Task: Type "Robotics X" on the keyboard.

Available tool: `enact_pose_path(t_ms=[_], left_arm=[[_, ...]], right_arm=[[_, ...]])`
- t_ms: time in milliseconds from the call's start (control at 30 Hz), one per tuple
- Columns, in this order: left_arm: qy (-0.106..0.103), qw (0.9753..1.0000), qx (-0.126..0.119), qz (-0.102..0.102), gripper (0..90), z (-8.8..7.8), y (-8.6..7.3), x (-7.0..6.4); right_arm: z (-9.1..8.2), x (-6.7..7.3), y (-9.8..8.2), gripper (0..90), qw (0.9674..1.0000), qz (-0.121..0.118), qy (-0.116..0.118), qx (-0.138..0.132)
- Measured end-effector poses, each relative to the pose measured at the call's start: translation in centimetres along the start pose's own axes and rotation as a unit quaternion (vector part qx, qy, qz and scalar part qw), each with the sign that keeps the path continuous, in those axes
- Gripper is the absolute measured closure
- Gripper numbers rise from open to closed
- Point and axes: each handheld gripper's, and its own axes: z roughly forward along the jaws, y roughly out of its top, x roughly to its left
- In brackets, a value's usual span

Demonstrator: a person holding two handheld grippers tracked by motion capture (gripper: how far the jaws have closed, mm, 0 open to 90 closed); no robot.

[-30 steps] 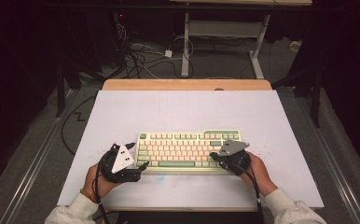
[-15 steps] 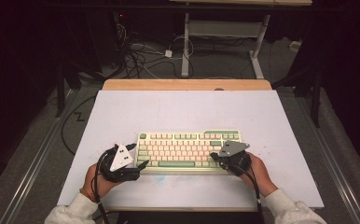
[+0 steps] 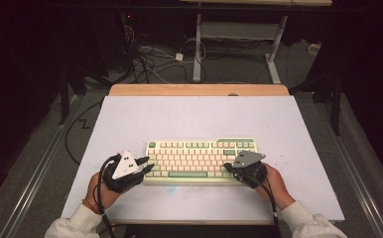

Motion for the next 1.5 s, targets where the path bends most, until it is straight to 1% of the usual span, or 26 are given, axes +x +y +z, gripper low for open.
enact_pose_path(t_ms=[33, 67, 167, 267, 300, 367, 400, 467, 500, 533, 567, 667, 767, 867, 967, 1033, 1133, 1267, 1400, 1500], left_arm=[[-0.001, 1.0000, 0.002, 0.000, 75.5, 0.0, 0.0, 0.0], [-0.002, 1.0000, 0.005, 0.002, 79.5, 0.0, 0.0, 0.1], [-0.003, 0.9999, 0.012, 0.003, 85.7, 0.0, 0.2, 0.2], [-0.004, 0.9997, 0.023, 0.004, 87.7, 0.0, 0.4, 0.3], [-0.002, 0.9996, 0.027, 0.007, 87.7, 0.0, 0.4, 0.3], [-0.006, 0.9994, 0.033, 0.006, 87.7, 0.1, 0.7, 0.3], [-0.003, 0.9992, 0.038, 0.008, 87.7, 0.2, 0.9, 0.4], [-0.006, 0.9989, 0.045, 0.008, 87.7, 0.4, 1.3, 0.5], [-0.008, 0.9989, 0.045, 0.006, 87.7, 0.5, 1.4, 0.5], [-0.019, 0.9986, 0.050, 0.002, 87.7, 0.7, 1.6, 0.5], [-0.021, 0.9983, 0.055, 0.007, 87.7, 0.9, 1.8, 0.5], [-0.030, 0.9973, 0.065, 0.012, 87.7, 1.7, 2.3, 0.3], [-0.042, 0.9964, 0.073, 0.014, 87.7, 2.6, 2.6, 0.3], [-0.048, 0.9955, 0.080, 0.017, 87.7, 3.4, 2.9, 0.2], [-0.057, 0.9947, 0.084, 0.017, 87.7, 4.2, 3.1, 0.2], [-0.064, 0.9936, 0.090, 0.022, 87.7, 4.9, 3.3, 0.1], [-0.070, 0.9917, 0.104, 0.029, 87.6, 6.0, 3.4, -0.2], [-0.070, 0.9901, 0.117, 0.035, 87.6, 7.0, 3.5, -0.4], [-0.075, 0.9896, 0.118, 0.035, 87.6, 7.4, 3.5, -0.6], [-0.077, 0.9890, 0.119, 0.040, 87.5, 7.4, 3.6, -0.8]], right_arm=[[0.0, 0.0, 0.0, 90.0, 1.0000, 0.000, 0.000, 0.000], [0.0, 0.0, 0.0, 90.0, 1.0000, -0.001, 0.000, 0.000], [0.0, 0.0, 0.0, 90.0, 1.0000, 0.001, 0.001, -0.001], [0.0, 0.0, 0.0, 90.0, 1.0000, 0.001, 0.000, -0.001], [0.0, 0.0, 0.0, 90.0, 1.0000, 0.001, 0.000, -0.001], [0.0, 0.0, -0.1, 90.0, 1.0000, 0.002, 0.000, -0.002], [0.0, 0.0, -0.1, 90.0, 1.0000, 0.002, 0.000, -0.002], [0.0, 0.0, 0.0, 90.0, 1.0000, 0.001, 0.000, -0.001], [0.0, 0.0, 0.0, 90.0, 1.0000, 0.001, 0.000, -0.001], [0.0, 0.0, 0.0, 90.0, 1.0000, 0.001, 0.000, -0.002], [0.0, 0.0, -0.1, 90.0, 1.0000, 0.002, 0.000, -0.001], [0.0, 0.0, -0.1, 90.0, 1.0000, 0.002, 0.001, -0.001], [0.0, 0.0, -0.1, 90.0, 1.0000, 0.002, 0.001, -0.002], [0.0, 0.0, -0.1, 90.0, 1.0000, -0.002, 0.001, -0.003], [0.0, 0.0, -0.1, 90.0, 1.0000, 0.000, 0.000, -0.004], [0.0, 0.0, -0.1, 90.0, 1.0000, 0.000, 0.000, -0.005], [0.0, 0.0, -0.1, 90.0, 1.0000, 0.001, 0.001, -0.005], [0.0, 0.0, -0.1, 90.0, 1.0000, 0.001, 0.000, -0.005], [0.0, 0.0, -0.2, 90.0, 1.0000, 0.000, 0.001, -0.005], [0.0, 0.0, -0.2, 90.0, 1.0000, 0.001, 0.001, -0.005]])
